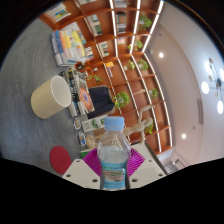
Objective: Pour water
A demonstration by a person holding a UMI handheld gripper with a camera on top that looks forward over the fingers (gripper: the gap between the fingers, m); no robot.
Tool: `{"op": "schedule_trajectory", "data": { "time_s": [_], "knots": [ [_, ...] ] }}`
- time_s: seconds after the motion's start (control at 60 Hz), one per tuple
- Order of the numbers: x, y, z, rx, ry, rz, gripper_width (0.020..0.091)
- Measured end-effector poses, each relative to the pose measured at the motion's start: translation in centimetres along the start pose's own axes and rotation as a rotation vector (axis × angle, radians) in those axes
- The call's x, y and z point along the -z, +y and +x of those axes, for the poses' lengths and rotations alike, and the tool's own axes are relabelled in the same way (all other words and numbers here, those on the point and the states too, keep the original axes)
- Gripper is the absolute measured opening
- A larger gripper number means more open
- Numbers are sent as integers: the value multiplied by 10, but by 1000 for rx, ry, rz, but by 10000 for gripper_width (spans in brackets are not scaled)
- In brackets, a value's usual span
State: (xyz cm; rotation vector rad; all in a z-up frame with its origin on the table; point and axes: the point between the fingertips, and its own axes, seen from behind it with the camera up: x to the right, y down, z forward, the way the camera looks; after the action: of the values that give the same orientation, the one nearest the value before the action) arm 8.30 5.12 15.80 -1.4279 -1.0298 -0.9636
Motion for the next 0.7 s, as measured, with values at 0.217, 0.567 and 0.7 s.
{"op": "schedule_trajectory", "data": {
  "time_s": [0.217,0.567,0.7],
  "knots": [
    [-27,-57,-26,451,23,59,295],
    [-36,-100,-29,949,146,106,296],
    [-34,-100,-31,897,137,102,297]
  ]
}}
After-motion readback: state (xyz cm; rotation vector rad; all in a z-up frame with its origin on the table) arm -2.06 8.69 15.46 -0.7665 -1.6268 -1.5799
